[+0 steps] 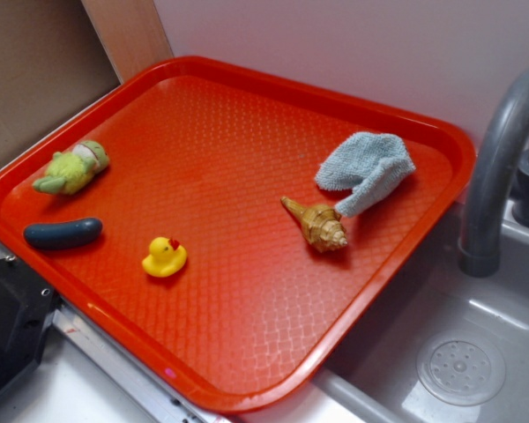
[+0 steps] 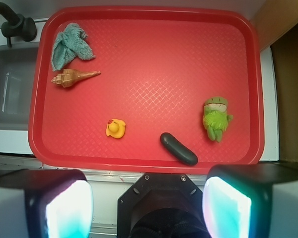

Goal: Grab the green animal.

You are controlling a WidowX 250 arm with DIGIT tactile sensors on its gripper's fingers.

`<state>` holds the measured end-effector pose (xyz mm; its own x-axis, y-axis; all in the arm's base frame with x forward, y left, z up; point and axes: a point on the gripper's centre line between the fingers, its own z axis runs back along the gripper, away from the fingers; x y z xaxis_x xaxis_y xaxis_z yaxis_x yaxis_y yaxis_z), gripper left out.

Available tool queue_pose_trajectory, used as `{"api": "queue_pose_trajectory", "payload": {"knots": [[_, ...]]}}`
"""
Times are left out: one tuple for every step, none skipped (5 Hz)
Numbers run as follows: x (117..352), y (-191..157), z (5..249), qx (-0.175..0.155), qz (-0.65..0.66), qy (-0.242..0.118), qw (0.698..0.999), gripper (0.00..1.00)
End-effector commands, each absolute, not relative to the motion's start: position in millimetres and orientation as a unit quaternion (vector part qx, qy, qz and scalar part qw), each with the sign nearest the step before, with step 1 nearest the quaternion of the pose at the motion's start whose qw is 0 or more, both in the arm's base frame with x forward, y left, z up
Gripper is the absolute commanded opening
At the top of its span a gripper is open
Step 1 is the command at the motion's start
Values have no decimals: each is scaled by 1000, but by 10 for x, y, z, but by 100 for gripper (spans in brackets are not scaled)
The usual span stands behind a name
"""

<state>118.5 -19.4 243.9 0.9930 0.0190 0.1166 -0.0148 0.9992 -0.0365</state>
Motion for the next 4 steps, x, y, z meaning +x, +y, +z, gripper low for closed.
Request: {"api": "queue_pose_trajectory", "payload": {"knots": [[1185, -194, 2439, -18, 8, -59, 998, 100], [1329, 49, 2139, -15, 61, -71, 996, 100], [1463, 342, 1925, -2, 87, -84, 993, 100], [1655, 679, 1701, 24, 94, -92, 991, 100]]}}
